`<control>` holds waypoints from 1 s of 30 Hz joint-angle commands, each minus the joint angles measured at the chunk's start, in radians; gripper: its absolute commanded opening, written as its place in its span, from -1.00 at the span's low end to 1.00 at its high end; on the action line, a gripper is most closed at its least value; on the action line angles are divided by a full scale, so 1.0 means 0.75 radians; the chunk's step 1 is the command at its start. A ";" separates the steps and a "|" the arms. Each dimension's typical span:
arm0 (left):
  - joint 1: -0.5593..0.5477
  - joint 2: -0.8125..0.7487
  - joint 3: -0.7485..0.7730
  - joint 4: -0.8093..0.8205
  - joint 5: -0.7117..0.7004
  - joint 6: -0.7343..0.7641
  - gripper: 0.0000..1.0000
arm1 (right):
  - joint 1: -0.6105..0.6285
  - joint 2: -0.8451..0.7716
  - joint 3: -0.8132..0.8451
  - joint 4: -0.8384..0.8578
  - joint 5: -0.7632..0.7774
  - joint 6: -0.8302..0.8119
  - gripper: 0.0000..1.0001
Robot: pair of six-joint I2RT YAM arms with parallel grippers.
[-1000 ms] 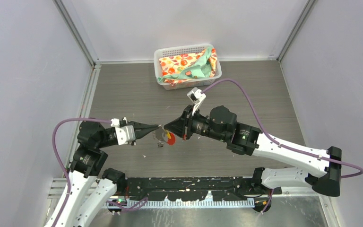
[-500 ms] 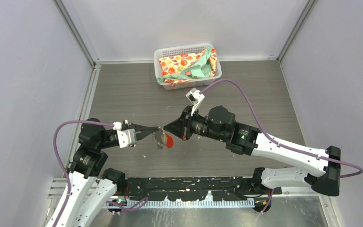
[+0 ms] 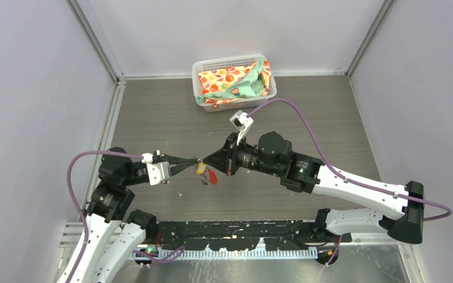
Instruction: Put the keys on the keyring
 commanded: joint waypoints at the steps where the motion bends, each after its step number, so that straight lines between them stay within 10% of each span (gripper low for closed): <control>1: -0.001 -0.012 0.001 -0.018 0.018 0.042 -0.99 | -0.007 -0.013 0.052 0.084 0.003 0.015 -0.98; 30: -0.005 0.015 0.016 -0.087 -0.026 0.097 -0.99 | -0.007 0.045 0.104 0.051 -0.054 0.000 -0.98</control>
